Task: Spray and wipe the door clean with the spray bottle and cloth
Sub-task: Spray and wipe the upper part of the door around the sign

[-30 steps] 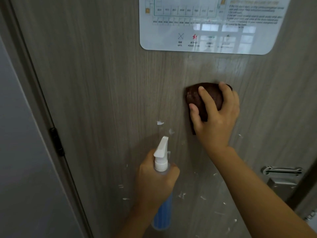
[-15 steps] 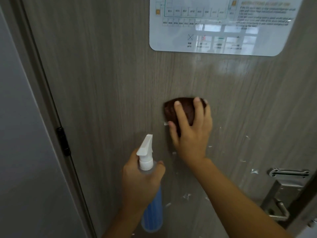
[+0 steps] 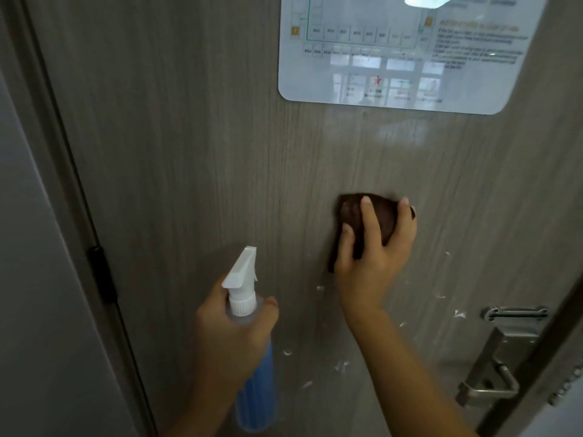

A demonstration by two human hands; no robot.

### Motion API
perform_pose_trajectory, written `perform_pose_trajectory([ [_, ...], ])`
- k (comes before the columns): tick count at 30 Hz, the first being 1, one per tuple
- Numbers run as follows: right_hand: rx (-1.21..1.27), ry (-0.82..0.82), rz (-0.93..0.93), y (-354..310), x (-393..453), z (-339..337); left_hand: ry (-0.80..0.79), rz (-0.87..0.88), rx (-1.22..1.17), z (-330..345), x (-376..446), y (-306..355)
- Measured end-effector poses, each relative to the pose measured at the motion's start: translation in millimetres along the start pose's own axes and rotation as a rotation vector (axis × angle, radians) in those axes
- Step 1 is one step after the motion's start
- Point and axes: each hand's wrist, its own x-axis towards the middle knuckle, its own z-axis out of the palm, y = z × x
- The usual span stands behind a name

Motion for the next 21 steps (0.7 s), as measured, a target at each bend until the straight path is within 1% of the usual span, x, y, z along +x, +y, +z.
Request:
perform_pose_trajectory([
  [2, 0.026, 0.001, 0.01, -22.2, -5.7, 13.6, -0.007, 0.01, 0.002, -2.6, 4.8, -0.7],
  [4, 0.023, -0.061, -0.107, -33.5, -19.2, 22.3, -0.008, -0.004, -0.011, -3.7, 8.7, -2.5],
  [7, -0.031, -0.167, -0.347, -21.7, -42.7, 18.9, -0.006, -0.016, -0.038, -3.3, 12.4, -3.1],
  [9, -0.056, -0.206, -0.387, -3.4, -52.2, 7.6, -0.011, 0.006, -0.065, -2.5, 13.6, -3.4],
  [10, -0.057, -0.215, -0.36, 5.4, -54.3, 0.9, -0.015, 0.012, -0.077, -2.3, 13.8, -4.2],
  [12, -0.037, -0.191, -0.239, 18.1, -52.8, -10.3, -0.024, 0.015, -0.094, -2.3, 13.7, -7.3],
  [14, -0.007, -0.115, -0.092, 20.5, -44.2, -12.6, -0.029, 0.019, -0.097, -2.6, 13.1, -11.4],
  [16, 0.01, -0.035, 0.016, 9.2, -33.6, -4.7, -0.035, 0.015, -0.098, -1.9, 12.5, -14.2],
  [19, 0.023, 0.011, 0.08, -17.6, -24.2, 16.3, -0.036, 0.002, -0.09, 0.7, 12.6, -13.6],
  [21, 0.012, -0.025, 0.024, -29.2, -29.4, 25.4, -0.045, 0.004, -0.069, 3.1, 13.6, -11.6],
])
